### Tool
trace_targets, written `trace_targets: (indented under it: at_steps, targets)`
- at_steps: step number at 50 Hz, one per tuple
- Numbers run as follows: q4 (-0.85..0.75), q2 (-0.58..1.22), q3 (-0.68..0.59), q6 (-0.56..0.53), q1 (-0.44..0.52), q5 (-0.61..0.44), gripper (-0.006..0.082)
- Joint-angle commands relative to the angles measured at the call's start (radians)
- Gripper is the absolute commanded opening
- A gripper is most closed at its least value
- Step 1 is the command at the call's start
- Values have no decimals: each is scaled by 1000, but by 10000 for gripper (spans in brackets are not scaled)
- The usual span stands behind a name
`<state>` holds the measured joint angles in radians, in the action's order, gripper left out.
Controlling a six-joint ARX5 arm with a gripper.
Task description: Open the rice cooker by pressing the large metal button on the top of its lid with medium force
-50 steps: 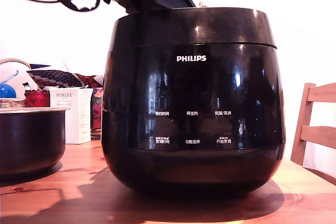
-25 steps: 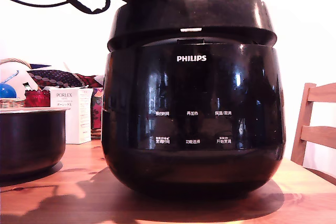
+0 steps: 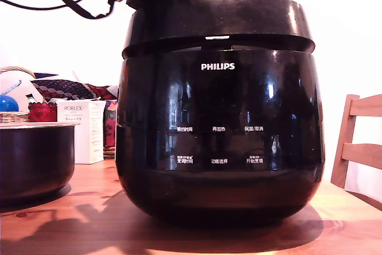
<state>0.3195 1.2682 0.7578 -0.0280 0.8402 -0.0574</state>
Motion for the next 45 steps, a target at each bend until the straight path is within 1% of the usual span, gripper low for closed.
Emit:
trace_targets:
  at_steps: [1,19,30,45]
  targets:
    - [-21,-23,-33,2,-7,6,-21]
    - [-139,-127,-34,2,-7,39,-21]
    - [-176,-172,-34,2,-7,47,-21]
    - [-245,-254,-40,2,-7,94,-21]
